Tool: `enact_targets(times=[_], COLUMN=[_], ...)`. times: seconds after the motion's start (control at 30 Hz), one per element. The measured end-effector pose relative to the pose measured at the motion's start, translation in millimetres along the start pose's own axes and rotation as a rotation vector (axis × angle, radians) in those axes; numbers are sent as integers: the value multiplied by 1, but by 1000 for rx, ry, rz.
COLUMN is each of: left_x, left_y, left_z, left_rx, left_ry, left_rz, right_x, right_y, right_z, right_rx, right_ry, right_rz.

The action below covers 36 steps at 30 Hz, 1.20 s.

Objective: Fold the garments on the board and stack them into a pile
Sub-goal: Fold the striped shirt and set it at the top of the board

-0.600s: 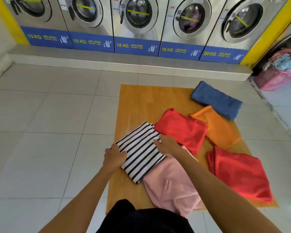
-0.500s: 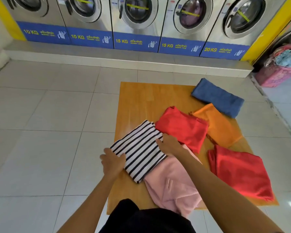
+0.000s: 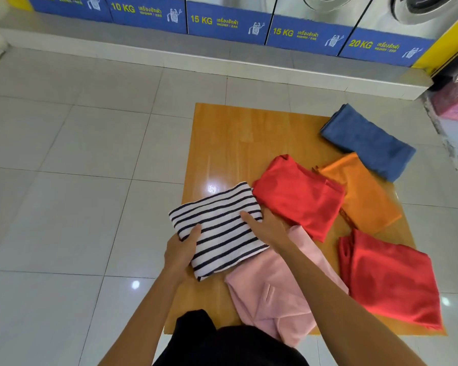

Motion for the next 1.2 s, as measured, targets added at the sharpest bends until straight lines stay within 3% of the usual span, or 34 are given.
enact_targets(times=[0.17, 0.4, 0.7, 0.97, 1.2], left_x=[-4, -9, 16, 94, 131], left_y=[16, 24, 74, 159, 222], left_z=[20, 62, 196, 311, 295], left_rx=[29, 129, 200, 367, 349], left_ry=[12, 110, -11, 109, 391], left_rz=[68, -44, -82, 32, 169], right_x=[5, 10, -47, -73, -45], right_y=[2, 12, 103, 233, 297], right_z=[-9, -33, -117, -173, -146], right_rx=[-40, 55, -57, -41, 50], right_ry=[123, 349, 607, 660, 478], right_rz=[-61, -118, -119, 2, 11])
Point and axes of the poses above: each hand's wrist, its own y-axis towards the middle knuckle, its own x-axis out of the palm, z = x × y, the point moved 3 cm from there along y, towards the middle knuckle, and after that the axes turned 9 degrees about z, right-handed, at the moved point
